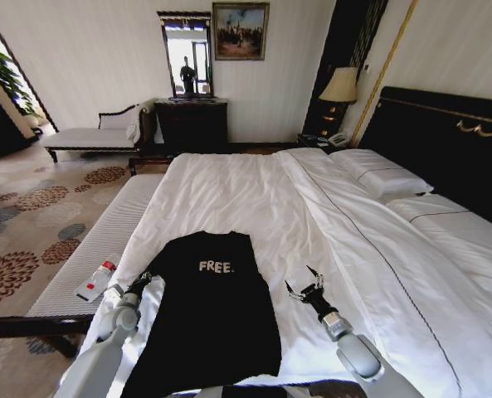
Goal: Fold the clothes on the bed.
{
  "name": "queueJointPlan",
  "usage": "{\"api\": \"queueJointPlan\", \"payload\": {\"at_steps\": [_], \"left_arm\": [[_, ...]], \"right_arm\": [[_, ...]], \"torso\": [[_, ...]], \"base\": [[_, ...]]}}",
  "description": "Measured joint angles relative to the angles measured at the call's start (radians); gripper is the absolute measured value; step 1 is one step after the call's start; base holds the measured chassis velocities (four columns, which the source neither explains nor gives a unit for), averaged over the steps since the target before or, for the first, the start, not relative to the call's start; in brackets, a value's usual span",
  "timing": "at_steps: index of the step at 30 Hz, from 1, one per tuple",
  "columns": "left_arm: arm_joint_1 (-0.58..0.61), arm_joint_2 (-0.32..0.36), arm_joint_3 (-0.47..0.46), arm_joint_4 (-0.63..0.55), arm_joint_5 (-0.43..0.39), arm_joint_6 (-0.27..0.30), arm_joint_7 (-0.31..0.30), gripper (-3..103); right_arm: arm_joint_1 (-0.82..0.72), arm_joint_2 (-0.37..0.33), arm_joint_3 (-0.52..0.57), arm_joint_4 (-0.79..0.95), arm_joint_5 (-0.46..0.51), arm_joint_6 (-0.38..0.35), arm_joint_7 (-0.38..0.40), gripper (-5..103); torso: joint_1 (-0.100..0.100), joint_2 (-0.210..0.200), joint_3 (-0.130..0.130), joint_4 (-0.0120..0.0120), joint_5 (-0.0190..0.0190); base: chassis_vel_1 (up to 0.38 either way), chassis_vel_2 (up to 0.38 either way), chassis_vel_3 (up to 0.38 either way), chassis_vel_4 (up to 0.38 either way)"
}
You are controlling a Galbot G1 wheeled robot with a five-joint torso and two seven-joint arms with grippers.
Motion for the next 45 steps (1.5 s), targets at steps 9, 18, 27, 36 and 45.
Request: {"api": "queueJointPlan", "payload": {"at_steps": [9,18,27,36,45], "left_arm": [[-0.006,0.019,-0.002,-0.004,0.037,-0.008,-0.001,1],[-0.064,0.091,0.084,-0.087,0.397,0.139,-0.145,1],[-0.121,0.282,0.213,-0.218,0.801,0.208,-0.105,1],[-0.256,0.436,0.533,-0.199,0.893,0.176,-0.02,1],[-0.369,0.446,0.765,-0.116,0.952,0.145,0.022,1]], "right_arm": [[-0.008,0.017,0.002,-0.001,-0.007,0.002,-0.001,100],[-0.016,0.027,0.004,-0.003,-0.011,0.018,-0.002,100],[0.046,0.008,-0.07,-0.019,0.005,0.02,-0.002,100],[0.052,0.004,-0.065,-0.016,0.017,0.022,-0.002,100],[0.048,0.003,-0.042,-0.01,0.027,0.022,-0.002,100]], "torso": [[0.0,0.0,0.0,-0.0001,-0.0001],[0.0,0.0,0.0,0.0001,0.0],[0.0,0.0,0.0,0.0019,0.0003],[0.0,0.0,0.0,-0.0005,0.0002],[0.0,0.0,0.0,-0.0001,0.0001]], "base": [[0.0,0.0,0.0,0.0],[0.0,0.0,0.0,0.0],[0.0,0.0,0.0,0.0],[0.0,0.0,0.0,0.0],[0.0,0.0,0.0,0.0]]}}
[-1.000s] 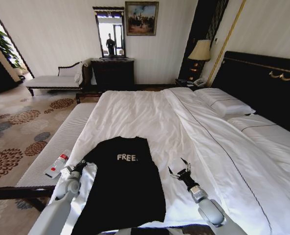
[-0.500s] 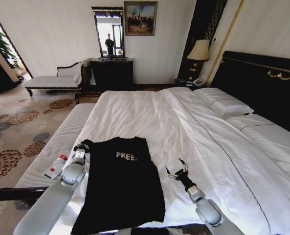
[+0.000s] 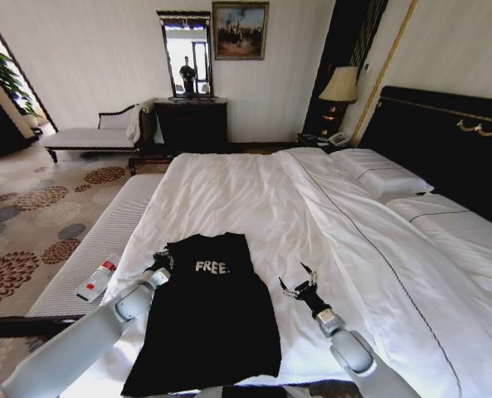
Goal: Fold the clothes on the bed.
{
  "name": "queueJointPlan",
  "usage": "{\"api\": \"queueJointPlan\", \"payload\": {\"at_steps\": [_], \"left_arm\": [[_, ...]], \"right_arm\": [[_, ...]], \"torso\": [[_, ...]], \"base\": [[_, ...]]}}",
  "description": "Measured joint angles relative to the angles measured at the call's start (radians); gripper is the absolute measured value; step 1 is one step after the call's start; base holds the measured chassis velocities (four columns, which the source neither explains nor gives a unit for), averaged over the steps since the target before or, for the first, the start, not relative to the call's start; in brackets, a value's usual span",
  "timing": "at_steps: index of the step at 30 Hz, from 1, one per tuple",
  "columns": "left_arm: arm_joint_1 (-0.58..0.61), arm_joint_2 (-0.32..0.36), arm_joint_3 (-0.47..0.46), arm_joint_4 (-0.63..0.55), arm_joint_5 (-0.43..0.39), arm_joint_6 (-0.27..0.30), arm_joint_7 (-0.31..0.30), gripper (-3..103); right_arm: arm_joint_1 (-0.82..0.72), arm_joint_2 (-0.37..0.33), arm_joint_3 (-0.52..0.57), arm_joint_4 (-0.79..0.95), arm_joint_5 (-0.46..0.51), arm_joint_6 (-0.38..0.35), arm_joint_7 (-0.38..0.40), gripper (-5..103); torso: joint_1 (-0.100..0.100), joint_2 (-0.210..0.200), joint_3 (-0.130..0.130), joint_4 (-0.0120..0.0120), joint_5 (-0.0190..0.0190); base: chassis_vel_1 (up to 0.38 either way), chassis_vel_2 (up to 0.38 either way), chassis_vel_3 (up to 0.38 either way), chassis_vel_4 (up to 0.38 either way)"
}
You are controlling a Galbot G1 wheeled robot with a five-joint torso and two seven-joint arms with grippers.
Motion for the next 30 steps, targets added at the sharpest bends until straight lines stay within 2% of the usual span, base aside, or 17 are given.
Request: {"api": "queueJointPlan", "payload": {"at_steps": [5,8,10,11,13,14,15,16,18,19,20,21,23,24,25,29,30], "left_arm": [[-0.019,-0.003,0.051,0.009,0.003,0.0,-0.005,-1],[-0.008,0.005,0.057,-0.015,0.009,0.006,-0.011,15],[0.0,0.008,0.056,-0.025,0.012,0.005,-0.01,15],[0.009,0.011,0.054,-0.036,0.014,0.0,-0.009,19],[0.036,0.014,0.034,-0.06,0.02,-0.027,0.003,30],[0.049,0.016,0.022,-0.071,0.015,-0.052,0.016,30],[0.064,0.018,0.009,-0.085,-0.006,-0.088,0.035,36],[0.064,0.018,0.009,-0.085,-0.006,-0.088,0.035,36],[0.104,0.017,-0.042,-0.122,-0.074,-0.141,0.065,46],[0.13,0.013,-0.084,-0.145,-0.136,-0.161,0.073,52],[0.13,0.013,-0.084,-0.145,-0.136,-0.161,0.073,52],[0.154,0.006,-0.125,-0.162,-0.203,-0.166,0.072,57],[0.188,-0.017,-0.205,-0.174,-0.354,-0.148,0.035,68],[0.197,-0.032,-0.237,-0.169,-0.417,-0.138,0.011,68],[0.197,-0.032,-0.237,-0.169,-0.417,-0.138,0.011,68],[0.226,-0.156,-0.389,-0.092,-0.65,-0.096,-0.102,89],[0.238,-0.191,-0.422,-0.079,-0.693,-0.093,-0.112,89]], "right_arm": [[0.003,-0.001,0.001,-0.001,0.006,0.0,0.0,100],[0.012,-0.001,-0.009,-0.006,0.007,-0.003,0.0,100],[0.015,-0.001,-0.013,-0.009,0.007,-0.003,0.0,100],[0.02,-0.001,-0.018,-0.012,0.008,-0.004,0.0,100],[0.029,-0.001,-0.028,-0.017,0.011,-0.006,0.0,100],[0.034,-0.003,-0.033,-0.019,0.015,-0.008,0.001,100],[0.039,-0.005,-0.037,-0.021,0.019,-0.01,0.001,100],[0.039,-0.005,-0.037,-0.021,0.019,-0.01,0.001,100],[0.047,-0.009,-0.041,-0.024,0.029,-0.013,0.002,100],[0.051,-0.011,-0.044,-0.025,0.036,-0.015,0.003,100],[0.051,-0.011,-0.044,-0.025,0.036,-0.015,0.003,100],[0.054,-0.013,-0.047,-0.026,0.039,-0.015,0.003,100],[0.058,-0.014,-0.048,-0.026,0.041,-0.016,0.005,100],[0.058,-0.014,-0.047,-0.026,0.042,-0.016,0.005,100],[0.058,-0.014,-0.047,-0.026,0.042,-0.016,0.005,100],[0.045,-0.008,-0.034,-0.018,0.039,-0.017,0.006,100],[0.04,-0.007,-0.029,-0.017,0.037,-0.017,0.006,100]], "torso": [[0.0,0.0,0.0,-0.0002,0.0],[0.0,0.0,0.0,0.0001,0.0001],[0.0,0.0,0.0,0.0001,0.0002],[0.0,0.0,0.0,0.0001,0.0001],[0.0,0.0,0.0,0.0,0.0001],[0.0,0.0,0.0,0.0,0.0002],[0.0,0.0,0.0,0.0001,0.0002],[0.0,0.0,0.0,0.0001,0.0002],[0.0,0.0,0.0,0.0001,-0.0001],[0.0,0.0,0.0,0.0,0.0003],[0.0,0.0,0.0,0.0,0.0003],[0.0,0.0,0.0,0.0,0.0002],[0.0,0.0,0.0,0.0001,0.0002],[0.0,0.0,0.0,0.0001,0.0004],[0.0,0.0,0.0,0.0001,0.0004],[0.0,0.0,0.0,0.0001,-0.0001],[0.0,0.0,0.0,-0.0001,0.0]], "base": [[0.0,0.0,0.0,0.0],[0.0,0.0,0.0,0.0],[0.0,0.0,0.0,0.0],[0.0,0.0,0.0,0.0],[0.0,0.0,0.0,0.0],[0.0,0.0,0.0,0.0],[0.0,0.0,0.0,0.0],[0.0,0.0,0.0,0.0],[0.0,0.0,0.0,0.0],[0.0,0.0,0.0,0.0],[0.0,0.0,0.0,0.0],[0.0,0.0,0.0,0.0],[0.0,0.0,0.0,0.0],[0.0,0.0,0.0,0.0],[0.0,0.0,0.0,0.0],[0.0,0.0,0.0,0.0],[0.0,0.0,0.0,0.0]]}}
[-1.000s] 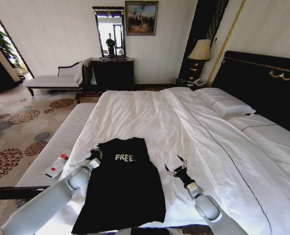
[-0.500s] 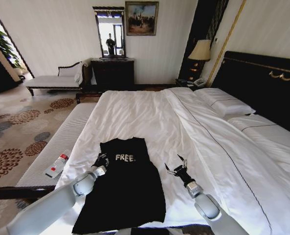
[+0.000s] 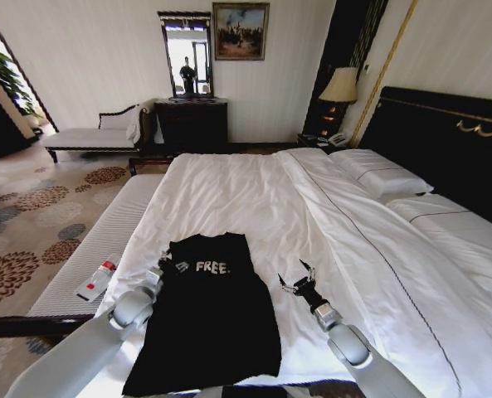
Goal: Fold the clothes on the bed.
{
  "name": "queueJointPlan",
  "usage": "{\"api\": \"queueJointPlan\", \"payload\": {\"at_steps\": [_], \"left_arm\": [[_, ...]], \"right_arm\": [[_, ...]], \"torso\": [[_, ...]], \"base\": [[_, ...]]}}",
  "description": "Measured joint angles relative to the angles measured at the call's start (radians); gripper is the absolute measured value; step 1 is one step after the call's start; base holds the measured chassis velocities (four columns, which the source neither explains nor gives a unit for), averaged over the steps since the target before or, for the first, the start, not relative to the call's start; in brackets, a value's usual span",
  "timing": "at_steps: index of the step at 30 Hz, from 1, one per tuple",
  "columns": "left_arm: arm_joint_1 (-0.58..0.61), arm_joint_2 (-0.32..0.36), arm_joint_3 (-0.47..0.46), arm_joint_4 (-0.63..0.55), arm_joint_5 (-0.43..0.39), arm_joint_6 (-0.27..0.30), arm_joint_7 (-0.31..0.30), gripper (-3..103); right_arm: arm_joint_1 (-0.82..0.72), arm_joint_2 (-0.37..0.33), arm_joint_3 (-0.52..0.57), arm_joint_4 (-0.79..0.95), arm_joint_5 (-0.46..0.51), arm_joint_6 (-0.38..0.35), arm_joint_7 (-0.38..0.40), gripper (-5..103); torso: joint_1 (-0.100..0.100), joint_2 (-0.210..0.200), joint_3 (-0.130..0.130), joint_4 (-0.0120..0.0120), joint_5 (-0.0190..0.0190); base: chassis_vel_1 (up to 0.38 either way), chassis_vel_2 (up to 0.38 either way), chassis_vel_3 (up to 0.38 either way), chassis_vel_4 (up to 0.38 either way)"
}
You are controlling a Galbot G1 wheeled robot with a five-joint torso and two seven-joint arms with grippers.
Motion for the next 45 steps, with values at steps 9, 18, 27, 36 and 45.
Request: {"api": "queueJointPlan", "payload": {"at_steps": [9,18,27,36,45], "left_arm": [[-0.028,-0.166,-0.117,0.18,-0.118,-0.028,-0.007,102],[-0.146,-0.19,-0.116,0.295,-0.202,-0.029,0.025,87],[-0.271,-0.208,-0.076,0.44,-0.239,0.003,0.051,83],[-0.323,-0.219,-0.018,0.528,-0.199,0.008,0.104,78],[-0.389,-0.242,0.028,0.6,-0.19,0.008,0.115,72]], "right_arm": [[-0.036,-0.005,0.042,0.022,-0.009,0.001,0.0,100],[-0.087,-0.015,0.095,0.048,-0.012,0.001,-0.001,100],[-0.096,-0.018,0.106,0.056,-0.011,-0.002,-0.001,100],[-0.097,-0.019,0.108,0.061,-0.007,-0.008,0.0,100],[-0.107,-0.018,0.115,0.071,-0.006,-0.013,0.0,100]], "torso": [[0.0,0.0,0.0,0.0002,-0.0001],[0.0,0.0,0.0,0.0001,0.0002],[0.0,0.0,0.0,0.0,0.0001],[0.0,0.0,0.0,0.0002,0.0001],[0.0,0.0,0.0,0.0002,0.0001]], "base": [[0.0,0.0,0.0,0.0],[0.0,0.0,0.0,0.0],[0.0,0.0,0.0,0.0],[0.0,0.0,0.0,0.0],[0.0,0.0,0.0,0.0]]}}
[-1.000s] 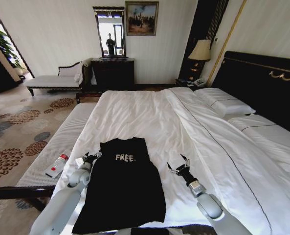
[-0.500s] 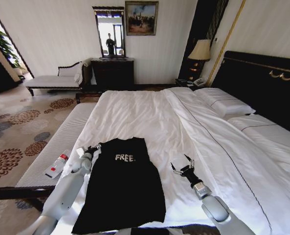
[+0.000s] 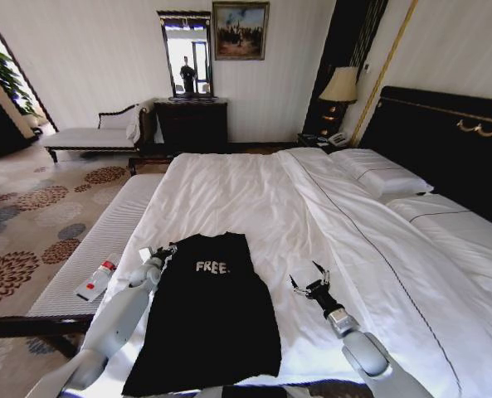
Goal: Fold the clothes on the bed.
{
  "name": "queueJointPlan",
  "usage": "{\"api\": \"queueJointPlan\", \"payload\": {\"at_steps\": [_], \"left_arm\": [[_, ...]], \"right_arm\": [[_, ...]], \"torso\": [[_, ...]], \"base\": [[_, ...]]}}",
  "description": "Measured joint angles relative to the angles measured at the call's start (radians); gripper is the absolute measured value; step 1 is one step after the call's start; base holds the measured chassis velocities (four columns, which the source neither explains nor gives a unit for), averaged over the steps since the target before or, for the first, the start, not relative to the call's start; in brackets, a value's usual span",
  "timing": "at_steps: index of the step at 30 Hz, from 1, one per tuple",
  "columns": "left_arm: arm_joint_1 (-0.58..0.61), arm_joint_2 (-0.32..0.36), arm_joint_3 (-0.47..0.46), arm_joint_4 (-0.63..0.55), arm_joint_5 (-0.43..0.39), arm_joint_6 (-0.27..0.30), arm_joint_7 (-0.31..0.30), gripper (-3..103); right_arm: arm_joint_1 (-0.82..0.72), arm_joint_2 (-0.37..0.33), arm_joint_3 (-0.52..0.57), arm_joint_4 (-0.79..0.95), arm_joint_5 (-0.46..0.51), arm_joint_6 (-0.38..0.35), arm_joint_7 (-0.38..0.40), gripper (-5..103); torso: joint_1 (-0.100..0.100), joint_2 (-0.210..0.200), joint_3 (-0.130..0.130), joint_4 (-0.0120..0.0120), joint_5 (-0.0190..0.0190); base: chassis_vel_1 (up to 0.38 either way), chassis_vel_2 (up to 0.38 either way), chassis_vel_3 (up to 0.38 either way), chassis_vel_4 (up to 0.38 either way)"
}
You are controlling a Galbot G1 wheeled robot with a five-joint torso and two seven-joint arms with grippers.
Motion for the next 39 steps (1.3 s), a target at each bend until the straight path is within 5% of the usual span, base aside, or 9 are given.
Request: {"api": "queueJointPlan", "payload": {"at_steps": [11,15,17,22,26,28,29,31,39], "left_arm": [[-0.035,-0.014,0.038,0.05,0.028,0.002,0.023,47],[-0.038,-0.012,0.042,0.05,0.036,0.0,0.024,26],[-0.038,-0.009,0.044,0.049,0.036,0.0,0.023,26],[-0.041,-0.003,0.051,0.045,0.034,0.0,0.014,4],[-0.04,0.007,0.057,0.029,0.024,-0.001,0.005,2],[-0.039,0.015,0.061,0.019,0.012,-0.007,0.012,2],[-0.039,0.015,0.061,0.019,0.012,-0.007,0.012,2],[-0.037,0.021,0.065,0.006,-0.005,-0.014,0.025,2],[-0.024,0.042,0.071,-0.03,-0.024,-0.024,0.033,2]], "right_arm": [[-0.009,0.0,0.01,0.004,0.002,-0.001,0.0,100],[0.013,0.0,-0.005,-0.009,0.009,-0.001,0.002,100],[0.022,0.0,-0.013,-0.016,0.011,-0.001,0.005,100],[0.08,-0.013,-0.058,-0.049,0.046,-0.008,0.027,100],[0.175,-0.03,-0.138,-0.072,0.203,-0.069,0.035,100],[0.264,-0.034,-0.199,-0.073,0.475,-0.196,0.029,100],[0.264,-0.034,-0.199,-0.073,0.475,-0.196,0.029,100],[0.367,-0.025,-0.248,-0.104,0.649,-0.271,0.019,100],[0.685,0.035,-0.478,-0.395,0.704,-0.252,-0.078,100]], "torso": [[0.0,0.0,0.0,-0.0001,0.0],[0.0,0.0,0.0,-0.0001,0.0],[0.0,0.0,0.0,-0.0001,-0.0001],[0.0,0.0,0.0,0.0,-0.0001],[0.0,0.0,0.0,-0.0002,0.0],[0.0,0.0,0.0,0.0,-0.0001],[0.0,0.0,0.0,0.0,-0.0001],[0.0,0.0,0.0,0.0001,-0.0003],[0.0,0.0,0.0,-0.0001,-0.0001]], "base": [[0.0,0.0,0.0,0.0],[0.0,0.0,0.0,0.0],[0.0,0.0,0.0,0.0],[0.0,0.0,0.0,0.0],[0.0,0.0,0.0,0.0],[0.0,0.0,0.0,0.0],[0.0,0.0,0.0,0.0],[0.0,0.0,0.0,0.0],[0.0,0.0,0.0,0.0]]}}
